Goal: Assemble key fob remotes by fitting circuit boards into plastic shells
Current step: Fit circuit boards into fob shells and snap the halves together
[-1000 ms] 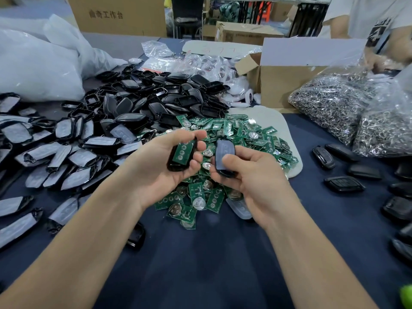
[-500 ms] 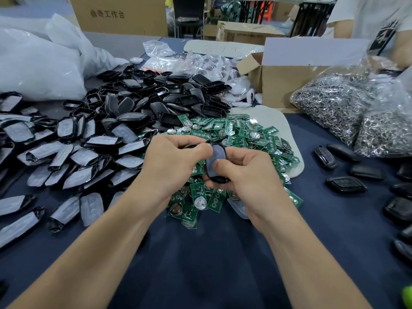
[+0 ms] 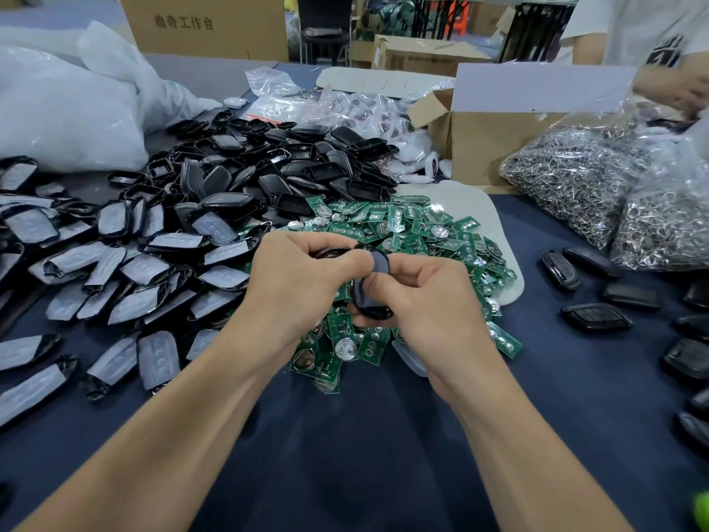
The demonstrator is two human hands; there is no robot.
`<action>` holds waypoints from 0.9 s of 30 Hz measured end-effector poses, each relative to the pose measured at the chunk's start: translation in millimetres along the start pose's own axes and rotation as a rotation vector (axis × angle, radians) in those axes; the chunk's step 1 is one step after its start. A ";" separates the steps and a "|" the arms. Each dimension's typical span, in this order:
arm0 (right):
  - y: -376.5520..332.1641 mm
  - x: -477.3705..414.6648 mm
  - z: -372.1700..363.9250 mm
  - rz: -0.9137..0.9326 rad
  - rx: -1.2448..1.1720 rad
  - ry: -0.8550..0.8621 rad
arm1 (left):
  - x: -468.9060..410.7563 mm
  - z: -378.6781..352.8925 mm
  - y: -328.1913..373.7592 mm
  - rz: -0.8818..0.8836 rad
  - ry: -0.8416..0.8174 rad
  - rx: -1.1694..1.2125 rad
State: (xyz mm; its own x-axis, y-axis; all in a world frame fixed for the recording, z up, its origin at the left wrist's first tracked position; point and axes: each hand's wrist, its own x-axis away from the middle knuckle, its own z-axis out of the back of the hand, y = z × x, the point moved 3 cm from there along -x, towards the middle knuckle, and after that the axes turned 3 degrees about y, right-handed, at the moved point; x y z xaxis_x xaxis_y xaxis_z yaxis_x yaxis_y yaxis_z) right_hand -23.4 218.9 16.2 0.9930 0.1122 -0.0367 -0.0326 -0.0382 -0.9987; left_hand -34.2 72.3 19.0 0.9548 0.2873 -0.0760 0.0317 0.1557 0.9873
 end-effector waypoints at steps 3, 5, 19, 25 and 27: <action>0.8 -1.1 -1.0 0.002 -0.011 -0.009 | -0.6 1.1 0.2 -0.016 0.036 0.017; 2.5 -2.0 -0.2 0.000 -0.012 0.007 | -0.2 0.5 0.5 -0.038 0.020 0.001; 1.5 0.2 4.3 0.127 0.264 0.086 | -2.0 1.9 -0.6 -0.034 -0.016 0.025; -7.0 4.3 3.0 0.248 0.271 0.160 | -8.8 8.6 1.8 -0.051 -0.262 0.365; -7.7 4.1 5.1 0.269 0.255 0.191 | -10.5 12.6 2.8 -0.072 -0.348 0.448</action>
State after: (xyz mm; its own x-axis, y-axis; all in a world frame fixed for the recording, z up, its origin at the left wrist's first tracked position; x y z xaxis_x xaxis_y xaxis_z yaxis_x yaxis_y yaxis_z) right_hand -19.7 224.7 23.5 0.9475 -0.0558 -0.3149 -0.2974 0.2087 -0.9317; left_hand -40.5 57.8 24.3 0.9843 -0.0489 -0.1696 0.1500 -0.2740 0.9499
